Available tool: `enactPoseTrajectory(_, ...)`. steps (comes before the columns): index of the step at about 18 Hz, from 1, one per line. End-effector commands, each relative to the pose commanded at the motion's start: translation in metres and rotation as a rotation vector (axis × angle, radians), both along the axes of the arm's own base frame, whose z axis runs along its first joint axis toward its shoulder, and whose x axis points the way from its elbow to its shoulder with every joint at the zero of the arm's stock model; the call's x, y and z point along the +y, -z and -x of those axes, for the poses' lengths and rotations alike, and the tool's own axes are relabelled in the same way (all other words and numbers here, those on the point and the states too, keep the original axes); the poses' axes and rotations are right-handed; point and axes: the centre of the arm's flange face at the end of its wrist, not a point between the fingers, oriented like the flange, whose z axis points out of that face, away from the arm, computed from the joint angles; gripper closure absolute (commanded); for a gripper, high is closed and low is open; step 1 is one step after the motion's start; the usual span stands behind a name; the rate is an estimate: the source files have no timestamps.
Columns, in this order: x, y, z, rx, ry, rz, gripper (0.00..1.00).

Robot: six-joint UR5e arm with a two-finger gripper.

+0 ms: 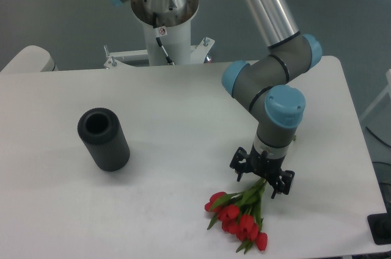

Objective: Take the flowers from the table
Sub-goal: 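Lower the gripper over the tulip stems near the tied string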

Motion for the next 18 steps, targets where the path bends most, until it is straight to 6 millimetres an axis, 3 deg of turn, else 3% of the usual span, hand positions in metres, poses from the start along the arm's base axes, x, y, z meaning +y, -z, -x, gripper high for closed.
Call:
enactPoseTrajectory(13,0.007,0.017,-0.007,0.023,0.009,0.015,0.0)
enactPoseTrajectory(15,0.008,0.017,-0.007,0.025,0.011,0.014,0.09)
enactPoseTrajectory(18,0.007,0.017,-0.007,0.024,0.012,0.015,0.38)
